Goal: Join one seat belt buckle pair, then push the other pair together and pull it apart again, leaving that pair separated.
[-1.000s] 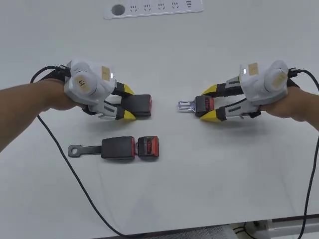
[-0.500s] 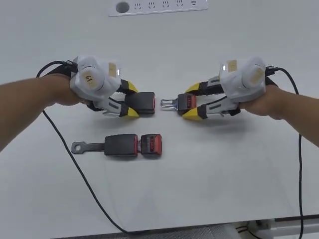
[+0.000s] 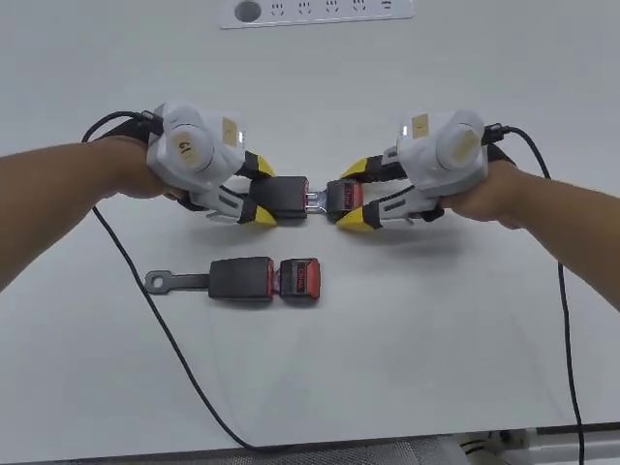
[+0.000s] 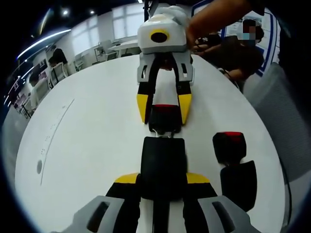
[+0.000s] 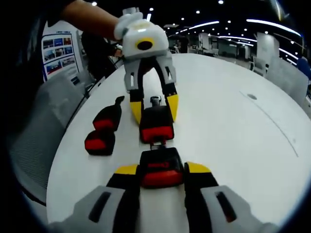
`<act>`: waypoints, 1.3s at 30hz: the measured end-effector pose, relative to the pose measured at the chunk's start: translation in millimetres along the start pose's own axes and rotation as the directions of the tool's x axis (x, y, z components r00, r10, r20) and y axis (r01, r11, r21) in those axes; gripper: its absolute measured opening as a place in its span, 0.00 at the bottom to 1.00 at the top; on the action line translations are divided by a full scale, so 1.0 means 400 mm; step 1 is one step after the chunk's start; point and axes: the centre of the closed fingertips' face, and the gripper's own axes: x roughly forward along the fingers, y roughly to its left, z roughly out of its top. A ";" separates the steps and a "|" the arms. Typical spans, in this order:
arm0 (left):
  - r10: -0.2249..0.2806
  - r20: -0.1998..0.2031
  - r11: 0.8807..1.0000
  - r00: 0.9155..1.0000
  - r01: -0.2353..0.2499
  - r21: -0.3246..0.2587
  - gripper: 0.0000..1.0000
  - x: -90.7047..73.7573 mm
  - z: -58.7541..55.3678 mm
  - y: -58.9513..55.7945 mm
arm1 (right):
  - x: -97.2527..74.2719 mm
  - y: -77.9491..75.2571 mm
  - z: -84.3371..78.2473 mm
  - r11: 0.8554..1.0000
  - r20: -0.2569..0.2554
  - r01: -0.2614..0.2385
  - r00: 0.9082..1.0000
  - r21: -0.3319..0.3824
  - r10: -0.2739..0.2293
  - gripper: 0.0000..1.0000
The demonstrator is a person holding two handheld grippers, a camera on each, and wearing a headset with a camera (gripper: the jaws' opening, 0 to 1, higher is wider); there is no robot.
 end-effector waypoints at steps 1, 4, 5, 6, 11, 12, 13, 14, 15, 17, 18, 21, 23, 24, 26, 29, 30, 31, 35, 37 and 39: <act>0.004 0.004 1.000 1.000 -0.004 -0.014 0.35 0.000 0.001 0.000 | 0.000 -0.001 0.000 1.000 -0.004 0.000 1.000 0.002 0.000 0.35; 0.004 0.006 1.000 1.000 -0.004 -0.005 0.34 -0.001 0.000 -0.001 | 0.001 0.000 0.002 1.000 -0.015 -0.001 1.000 0.008 0.001 0.35; 0.002 0.003 1.000 1.000 -0.002 -0.002 0.34 -0.001 0.000 -0.001 | 0.002 0.000 0.003 1.000 -0.016 0.001 1.000 0.015 -0.001 0.35; -0.003 -0.002 1.000 1.000 0.003 0.003 0.34 -0.001 0.000 -0.002 | 0.004 0.001 0.004 1.000 -0.020 0.002 1.000 0.014 -0.002 0.35; -0.009 -0.015 1.000 1.000 0.009 0.007 0.34 0.000 -0.001 -0.002 | 0.008 0.002 0.007 1.000 -0.036 0.000 0.999 0.012 0.001 0.35; -0.013 -0.019 1.000 1.000 0.013 0.013 0.34 0.000 -0.001 -0.001 | 0.010 0.004 0.009 1.000 -0.036 0.001 0.999 0.012 -0.001 0.35; -0.014 -0.021 1.000 1.000 0.014 0.014 0.34 0.000 -0.002 -0.001 | 0.010 0.004 0.010 1.000 -0.037 0.003 0.999 0.010 -0.003 0.35; -0.013 -0.020 1.000 1.000 0.014 0.013 0.34 0.000 -0.002 -0.002 | 0.013 0.006 0.012 1.000 -0.036 0.004 0.999 0.011 -0.004 0.35; -0.013 -0.020 1.000 1.000 0.013 0.014 0.34 0.000 -0.002 -0.003 | 0.017 0.006 0.016 1.000 -0.030 0.007 1.000 0.020 -0.006 0.35; -0.012 -0.023 1.000 1.000 0.012 0.016 0.34 0.001 -0.002 -0.002 | 0.042 0.012 0.035 0.999 -0.019 0.016 1.000 0.032 -0.016 0.35; -0.011 -0.025 1.000 1.000 0.011 0.014 0.34 0.001 -0.003 -0.002 | 0.049 0.015 0.038 0.999 -0.033 0.024 0.999 0.023 -0.023 0.35; -0.011 -0.022 1.000 1.000 0.011 0.010 0.34 0.003 -0.002 0.000 | 0.046 0.013 0.035 0.997 -0.033 0.038 0.999 0.063 -0.036 0.34; -0.011 -0.020 1.000 1.000 0.011 0.009 0.34 0.003 -0.002 0.000 | 0.048 0.014 0.035 0.998 -0.037 0.039 0.999 0.059 -0.037 0.34; -0.011 -0.020 1.000 1.000 0.011 0.012 0.34 0.003 -0.001 0.000 | 0.048 0.012 0.035 0.997 -0.039 0.035 0.999 0.062 -0.033 0.34; -0.011 -0.015 1.000 1.000 0.011 0.014 0.34 0.003 -0.001 0.000 | 0.048 0.013 0.035 0.998 -0.040 0.026 0.999 0.058 -0.024 0.34; -0.013 -0.018 1.000 1.000 0.013 0.014 0.34 0.004 0.000 -0.001 | 0.050 0.016 0.035 0.999 -0.055 0.022 0.998 0.044 -0.020 0.34; -0.013 -0.019 1.000 1.000 0.014 0.016 0.34 0.004 0.000 -0.001 | 0.051 0.017 0.034 0.999 -0.063 0.023 0.998 0.037 -0.021 0.34; -0.014 -0.021 1.000 1.000 0.014 0.017 0.34 0.004 0.000 -0.001 | 0.051 0.018 0.034 0.999 -0.072 0.024 0.997 0.032 -0.021 0.34; -0.020 -0.025 1.000 1.000 0.020 0.023 0.34 0.003 0.000 -0.002 | 0.050 0.017 0.032 1.000 -0.087 0.020 0.996 0.021 -0.018 0.34; -0.020 -0.030 0.999 0.999 0.021 0.026 0.34 0.003 0.000 -0.003 | 0.050 0.017 0.032 1.000 -0.093 0.017 0.996 0.014 -0.016 0.35; -0.021 -0.036 0.999 0.999 0.022 0.029 0.34 0.003 0.001 -0.003 | 0.050 0.016 0.032 1.000 -0.090 0.017 0.996 0.019 -0.015 0.35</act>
